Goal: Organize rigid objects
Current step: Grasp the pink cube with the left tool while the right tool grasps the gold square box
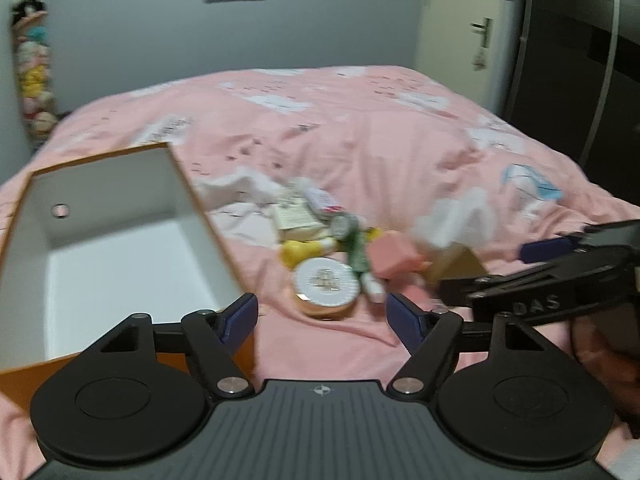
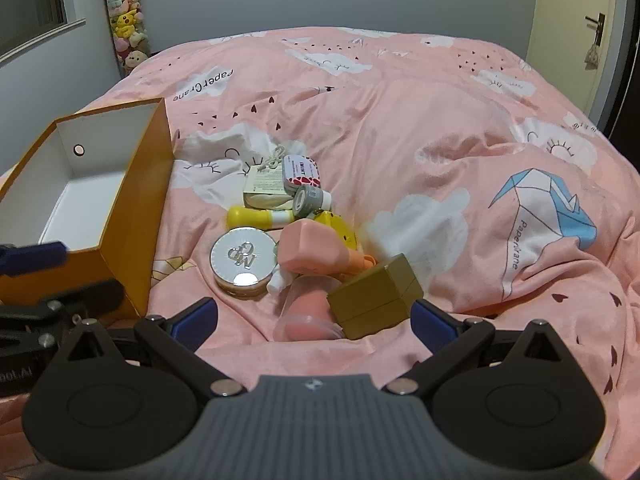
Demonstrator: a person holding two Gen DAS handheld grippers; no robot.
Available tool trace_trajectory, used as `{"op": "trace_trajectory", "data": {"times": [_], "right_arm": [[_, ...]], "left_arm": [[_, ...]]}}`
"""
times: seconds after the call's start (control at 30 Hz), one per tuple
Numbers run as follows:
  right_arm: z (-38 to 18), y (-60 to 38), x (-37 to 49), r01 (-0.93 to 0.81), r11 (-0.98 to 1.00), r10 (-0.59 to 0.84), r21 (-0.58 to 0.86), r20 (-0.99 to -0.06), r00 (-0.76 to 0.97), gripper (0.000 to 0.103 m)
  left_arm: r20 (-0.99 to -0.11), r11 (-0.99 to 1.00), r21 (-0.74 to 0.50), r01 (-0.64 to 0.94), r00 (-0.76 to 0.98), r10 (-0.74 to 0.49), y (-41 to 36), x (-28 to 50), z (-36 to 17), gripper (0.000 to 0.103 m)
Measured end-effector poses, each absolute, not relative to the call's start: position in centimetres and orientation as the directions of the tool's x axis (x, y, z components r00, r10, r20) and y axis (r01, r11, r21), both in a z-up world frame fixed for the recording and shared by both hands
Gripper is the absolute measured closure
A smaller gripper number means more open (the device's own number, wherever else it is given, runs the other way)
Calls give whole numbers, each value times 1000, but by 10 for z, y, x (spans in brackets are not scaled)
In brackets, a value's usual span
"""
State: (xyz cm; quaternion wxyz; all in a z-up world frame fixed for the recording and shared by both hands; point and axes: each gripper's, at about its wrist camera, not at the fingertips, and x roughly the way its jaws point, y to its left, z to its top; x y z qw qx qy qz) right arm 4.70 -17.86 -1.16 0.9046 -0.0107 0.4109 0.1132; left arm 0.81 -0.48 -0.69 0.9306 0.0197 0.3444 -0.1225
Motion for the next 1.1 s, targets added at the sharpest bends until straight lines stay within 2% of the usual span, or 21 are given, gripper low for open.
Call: {"op": "trace_trajectory", "data": {"times": [0.13, 0.2, 0.3, 0.37, 0.4, 0.53, 0.6, 0.63, 0.8, 0.97, 1.1], "right_arm": [[-11, -186, 57, -208, 973, 207, 97, -757, 619, 4], [-11, -191, 63, -194, 975, 209, 112, -764, 611, 13], [-12, -202, 74, -164, 975, 216, 147, -781, 587, 20], [-15, -208, 82, -143, 975, 223, 172, -793, 567, 22], [-17, -211, 86, -131, 974, 226, 184, -799, 557, 26], [-28, -226, 104, -65, 967, 245, 247, -826, 508, 34], [-36, -233, 112, -31, 958, 265, 286, -835, 482, 42], [-40, -237, 116, -12, 953, 272, 303, -839, 471, 43], [-57, -250, 130, 62, 928, 308, 368, -849, 430, 45], [-75, -266, 147, 143, 884, 362, 446, -845, 394, 42], [-93, -275, 159, 213, 830, 429, 516, -834, 347, 43]], "left_arm": [[-661, 950, -81, 302, 697, -278, -11, 24, -6, 31], [-665, 933, -96, 348, 675, -320, -16, 33, -5, 39], [-670, 914, -92, 395, 654, -350, -26, 46, -6, 49], [-677, 909, -93, 406, 643, -357, -33, 57, -7, 49], [-680, 907, -105, 407, 637, -364, -35, 62, -8, 50], [-700, 897, -175, 405, 590, -403, -45, 87, -14, 50], [-717, 898, -223, 380, 560, -416, -47, 101, -20, 50], [-728, 902, -245, 355, 548, -413, -47, 107, -24, 50], [-766, 915, -316, 251, 502, -402, -48, 135, -44, 50], [-789, 907, -368, 206, 446, -422, -51, 155, -61, 45], [-801, 901, -403, 162, 413, -433, -50, 168, -75, 45]]}}
